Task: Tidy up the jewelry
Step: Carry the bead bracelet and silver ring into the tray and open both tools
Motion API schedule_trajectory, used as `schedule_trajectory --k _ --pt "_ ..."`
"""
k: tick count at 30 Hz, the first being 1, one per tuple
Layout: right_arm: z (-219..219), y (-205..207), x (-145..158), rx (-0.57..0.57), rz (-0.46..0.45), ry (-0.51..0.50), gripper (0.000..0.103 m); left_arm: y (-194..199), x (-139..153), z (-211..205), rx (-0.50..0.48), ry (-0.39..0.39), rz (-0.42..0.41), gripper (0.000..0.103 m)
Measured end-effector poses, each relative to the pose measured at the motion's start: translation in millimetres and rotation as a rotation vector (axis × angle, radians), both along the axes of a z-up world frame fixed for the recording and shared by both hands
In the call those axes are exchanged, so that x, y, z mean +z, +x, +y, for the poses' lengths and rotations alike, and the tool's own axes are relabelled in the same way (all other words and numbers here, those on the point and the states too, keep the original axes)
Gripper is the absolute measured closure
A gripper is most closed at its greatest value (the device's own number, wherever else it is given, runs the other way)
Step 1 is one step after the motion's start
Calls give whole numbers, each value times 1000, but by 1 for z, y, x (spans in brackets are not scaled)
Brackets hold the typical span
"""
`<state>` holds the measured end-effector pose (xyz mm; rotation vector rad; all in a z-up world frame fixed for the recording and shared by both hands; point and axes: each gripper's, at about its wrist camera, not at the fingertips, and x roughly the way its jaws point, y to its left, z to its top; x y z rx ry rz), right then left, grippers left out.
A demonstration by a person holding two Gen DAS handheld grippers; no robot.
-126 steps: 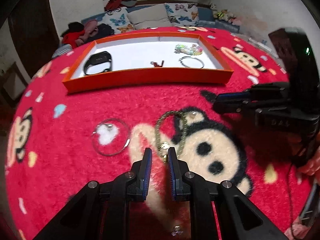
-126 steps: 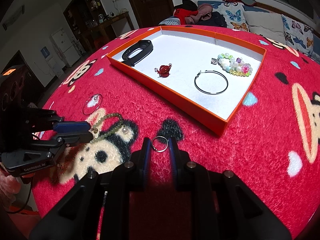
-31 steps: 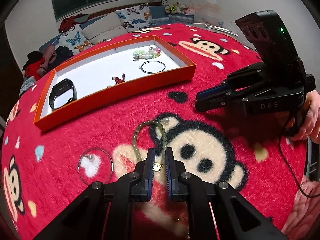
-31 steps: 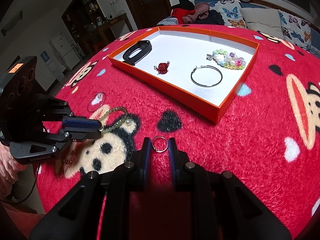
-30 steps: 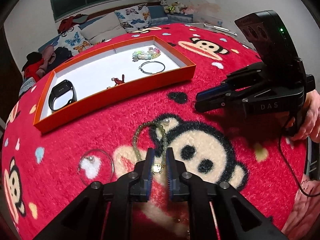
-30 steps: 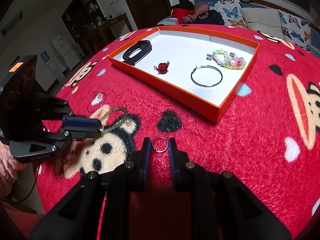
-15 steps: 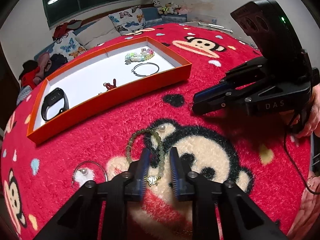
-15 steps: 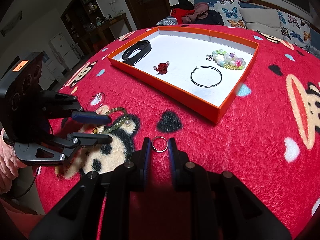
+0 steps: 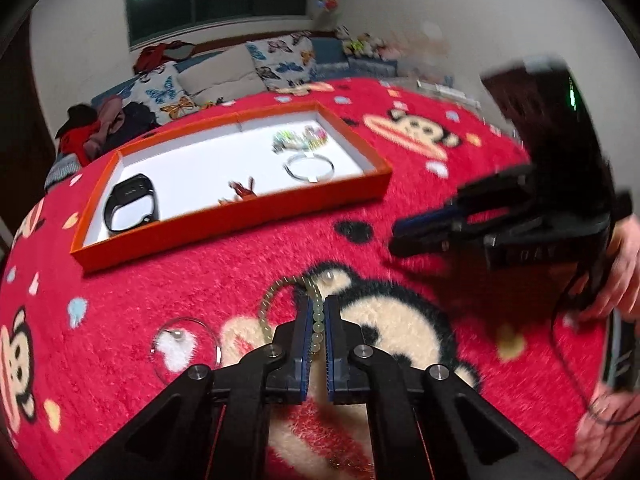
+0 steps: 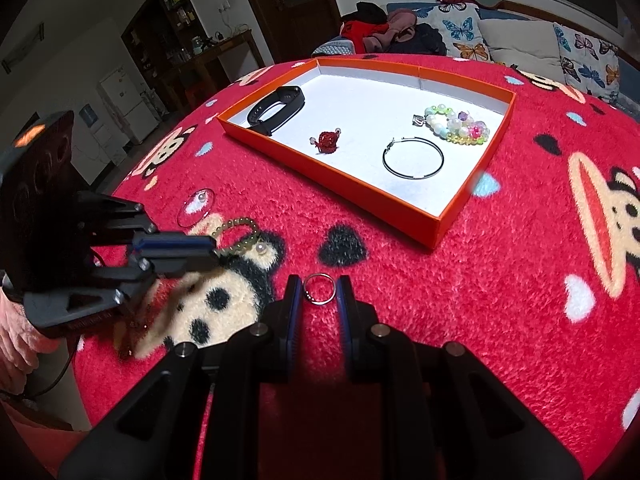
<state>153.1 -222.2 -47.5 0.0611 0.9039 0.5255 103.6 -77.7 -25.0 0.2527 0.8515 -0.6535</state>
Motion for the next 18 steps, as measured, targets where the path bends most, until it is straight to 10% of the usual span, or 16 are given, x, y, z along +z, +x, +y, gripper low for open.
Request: schedule_trajectory --k 18 --pt "-12 48 51 -70 -140 -1 85 82 106 20 100 -166 -142 98"
